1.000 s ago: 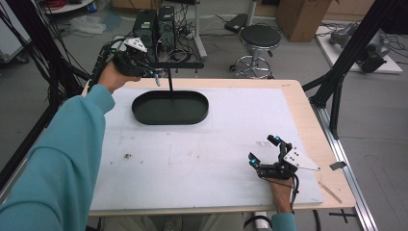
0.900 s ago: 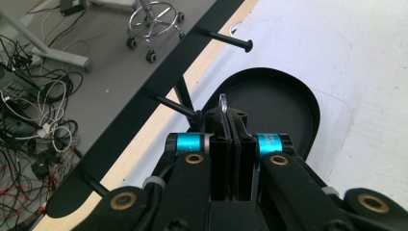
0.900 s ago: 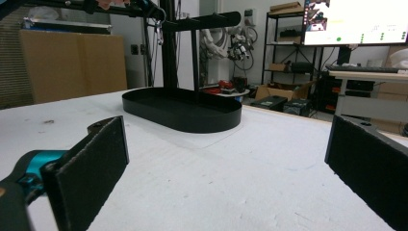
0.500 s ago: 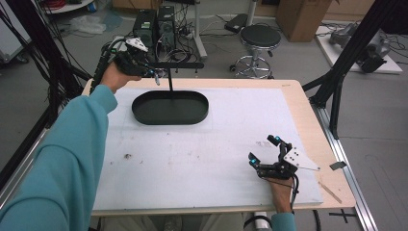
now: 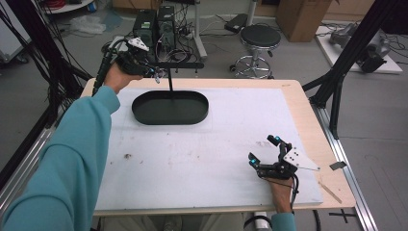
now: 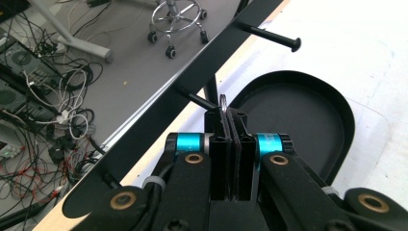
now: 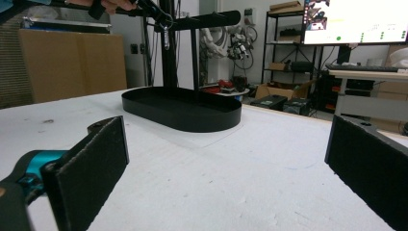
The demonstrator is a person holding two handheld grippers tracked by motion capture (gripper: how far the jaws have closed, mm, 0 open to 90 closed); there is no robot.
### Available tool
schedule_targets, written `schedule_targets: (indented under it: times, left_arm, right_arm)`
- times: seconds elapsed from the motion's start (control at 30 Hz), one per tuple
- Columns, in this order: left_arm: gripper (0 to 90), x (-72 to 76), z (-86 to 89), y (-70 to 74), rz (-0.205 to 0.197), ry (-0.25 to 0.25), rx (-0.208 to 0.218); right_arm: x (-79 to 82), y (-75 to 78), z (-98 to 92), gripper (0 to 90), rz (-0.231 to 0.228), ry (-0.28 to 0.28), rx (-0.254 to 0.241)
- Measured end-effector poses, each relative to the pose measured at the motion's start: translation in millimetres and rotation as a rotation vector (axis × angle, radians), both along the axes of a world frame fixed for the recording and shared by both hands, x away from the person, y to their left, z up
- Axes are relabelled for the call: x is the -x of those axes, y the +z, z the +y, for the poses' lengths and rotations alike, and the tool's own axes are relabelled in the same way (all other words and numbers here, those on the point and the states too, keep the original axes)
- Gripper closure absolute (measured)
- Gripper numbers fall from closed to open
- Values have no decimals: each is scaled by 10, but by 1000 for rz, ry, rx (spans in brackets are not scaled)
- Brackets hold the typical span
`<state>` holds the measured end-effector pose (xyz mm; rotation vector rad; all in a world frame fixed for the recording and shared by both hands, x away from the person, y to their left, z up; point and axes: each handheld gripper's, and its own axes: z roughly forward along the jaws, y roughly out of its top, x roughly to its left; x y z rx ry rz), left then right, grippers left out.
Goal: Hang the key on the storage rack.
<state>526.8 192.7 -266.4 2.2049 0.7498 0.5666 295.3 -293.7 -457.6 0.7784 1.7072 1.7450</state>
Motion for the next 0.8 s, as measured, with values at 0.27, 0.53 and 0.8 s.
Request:
schedule_targets:
  times: [0.27, 0.53, 0.8]
  left_arm:
    - [769, -18, 35, -28, 3, 37, 47]
    - [383, 55, 167, -36, 3, -29, 198]
    - [17, 408, 256, -18, -62, -99, 274]
  right_arm:
    - [3, 0, 3, 6, 2, 0, 1]
    - [1, -1, 2, 6, 3, -2, -3]
    - [-1, -1, -1, 6, 6, 2, 0]
